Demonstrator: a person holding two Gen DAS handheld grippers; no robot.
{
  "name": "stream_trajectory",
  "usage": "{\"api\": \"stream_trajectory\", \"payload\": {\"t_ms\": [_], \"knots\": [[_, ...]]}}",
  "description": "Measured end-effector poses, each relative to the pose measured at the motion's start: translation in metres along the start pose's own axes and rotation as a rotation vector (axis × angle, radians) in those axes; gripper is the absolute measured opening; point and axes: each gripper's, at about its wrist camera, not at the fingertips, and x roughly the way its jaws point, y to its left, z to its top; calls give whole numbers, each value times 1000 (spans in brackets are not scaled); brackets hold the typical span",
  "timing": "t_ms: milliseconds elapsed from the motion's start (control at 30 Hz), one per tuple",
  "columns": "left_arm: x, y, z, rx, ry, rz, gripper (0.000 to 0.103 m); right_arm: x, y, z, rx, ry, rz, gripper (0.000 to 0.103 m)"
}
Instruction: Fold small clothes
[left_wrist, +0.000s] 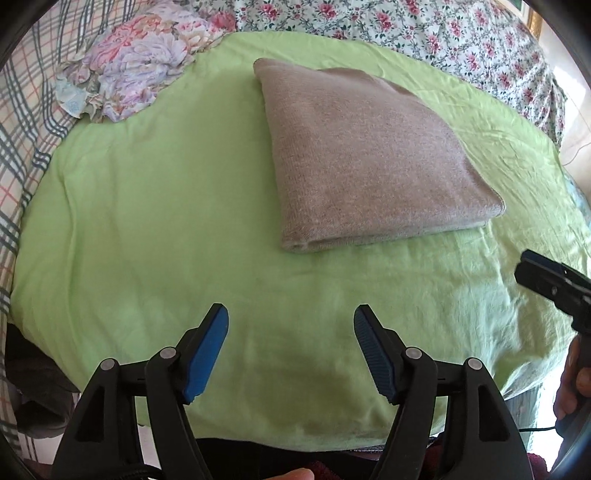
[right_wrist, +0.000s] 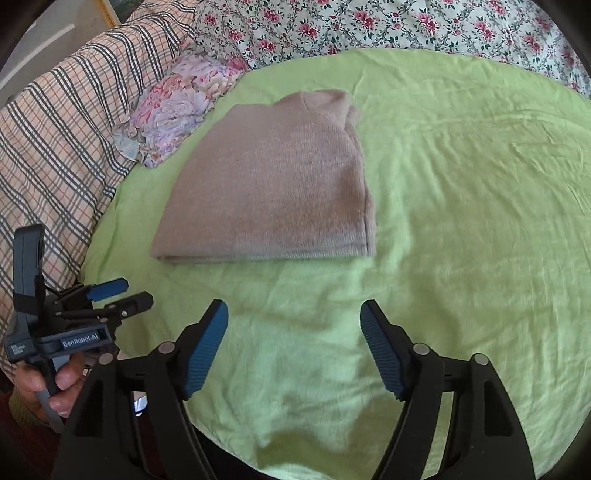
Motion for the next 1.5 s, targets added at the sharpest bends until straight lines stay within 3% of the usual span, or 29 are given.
{"api": "stream_trajectory", "payload": {"t_ms": [100, 400, 733, 1233, 1500], "knots": [[-4, 3, -3, -4, -5, 11, 77, -1, 2, -5, -7, 3, -6, 81], [1, 17, -11, -21, 30, 71, 77, 5, 8, -7, -39, 25, -10, 86], [-6, 3, 19, 16, -20, 101, 82, 13, 11, 19, -87, 13, -11, 89], [2, -5, 39, 66, -6, 172, 83, 30, 22, 39, -133, 37, -4, 96], [-3, -7, 61, 76, -68, 178, 85, 35, 26, 53, -147, 32, 6, 96]]}}
